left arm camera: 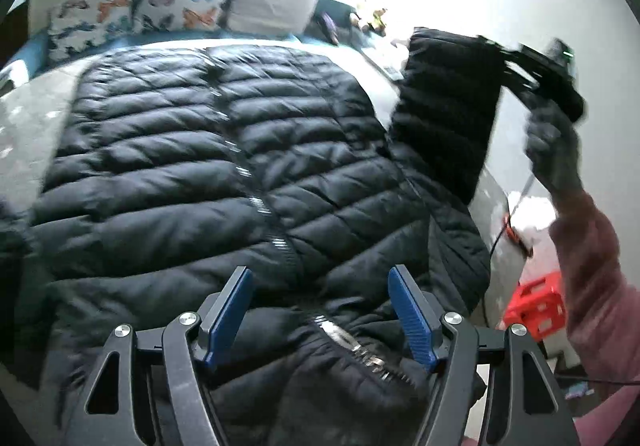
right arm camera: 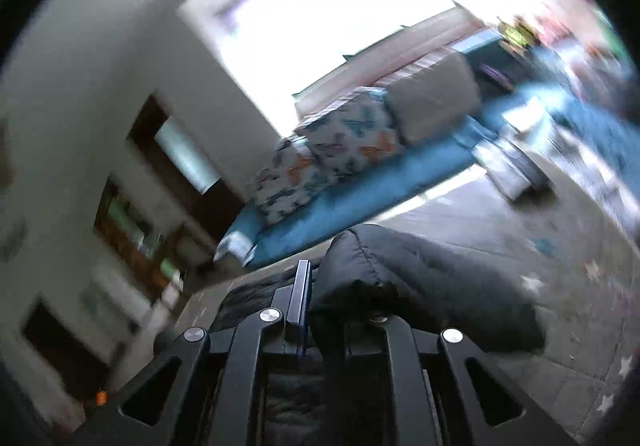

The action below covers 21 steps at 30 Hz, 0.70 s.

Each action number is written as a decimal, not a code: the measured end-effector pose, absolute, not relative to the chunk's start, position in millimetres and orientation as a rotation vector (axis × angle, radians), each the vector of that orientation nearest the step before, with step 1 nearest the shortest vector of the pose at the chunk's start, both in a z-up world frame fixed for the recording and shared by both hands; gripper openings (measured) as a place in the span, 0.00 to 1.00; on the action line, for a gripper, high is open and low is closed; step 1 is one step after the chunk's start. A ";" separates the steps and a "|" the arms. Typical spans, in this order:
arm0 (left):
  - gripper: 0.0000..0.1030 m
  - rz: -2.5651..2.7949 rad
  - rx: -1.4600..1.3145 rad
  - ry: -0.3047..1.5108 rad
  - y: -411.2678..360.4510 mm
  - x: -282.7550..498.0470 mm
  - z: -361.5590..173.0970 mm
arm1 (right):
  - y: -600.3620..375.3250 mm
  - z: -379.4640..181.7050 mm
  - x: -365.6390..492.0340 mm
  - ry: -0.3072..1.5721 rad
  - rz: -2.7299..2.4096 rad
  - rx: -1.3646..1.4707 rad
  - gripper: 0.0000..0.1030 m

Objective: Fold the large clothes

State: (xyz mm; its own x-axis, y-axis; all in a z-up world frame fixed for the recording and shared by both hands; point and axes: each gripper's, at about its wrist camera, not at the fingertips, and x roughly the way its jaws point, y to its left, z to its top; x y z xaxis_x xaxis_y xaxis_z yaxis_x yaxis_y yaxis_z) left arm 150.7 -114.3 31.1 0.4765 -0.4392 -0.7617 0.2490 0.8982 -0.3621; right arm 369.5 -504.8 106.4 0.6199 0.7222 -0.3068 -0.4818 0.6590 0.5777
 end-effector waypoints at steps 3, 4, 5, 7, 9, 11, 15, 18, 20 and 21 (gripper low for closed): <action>0.72 -0.379 -0.251 0.949 -86.4 134.9 40.8 | -454.8 130.3 319.4 0.520 0.818 0.311 0.14; 0.72 -0.365 -0.263 0.939 -77.4 129.2 42.6 | -436.9 133.9 302.3 0.517 0.836 0.247 0.14; 0.72 -0.353 -0.275 0.932 -69.9 123.5 43.5 | -413.2 135.7 280.4 0.515 0.863 0.168 0.14; 0.72 -0.326 -0.305 0.918 -52.1 108.5 44.1 | -378.2 132.8 249.3 0.511 0.889 0.045 0.14; 0.72 -0.307 -0.331 0.916 -37.6 95.5 41.1 | -346.1 122.0 219.5 0.533 0.935 -0.062 0.16; 0.72 -0.290 -0.349 0.915 -26.0 83.2 36.3 | -312.5 97.7 190.4 0.571 0.971 -0.173 0.16; 0.72 -0.265 -0.388 0.916 -4.9 60.4 25.9 | -272.0 38.1 166.3 0.731 0.989 -0.313 0.16; 0.72 -0.257 -0.417 0.909 6.7 45.9 20.3 | -262.4 -0.5 162.2 0.832 0.960 -0.333 0.17; 0.72 -0.249 -0.420 0.904 11.9 38.9 18.4 | -265.9 -11.2 164.0 0.874 0.942 -0.305 0.17; 0.72 -0.246 -0.420 0.899 14.5 36.6 18.5 | -271.6 -7.9 166.8 0.883 0.941 -0.268 0.17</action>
State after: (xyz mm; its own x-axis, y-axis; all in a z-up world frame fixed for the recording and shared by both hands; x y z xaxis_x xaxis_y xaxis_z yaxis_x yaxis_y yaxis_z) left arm 36.6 14.5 18.5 0.6022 -0.3779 -0.7032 0.0322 0.8916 -0.4516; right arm 166.8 -271.6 -7.9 0.2811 0.5893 -0.7574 -0.7934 0.5868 0.1621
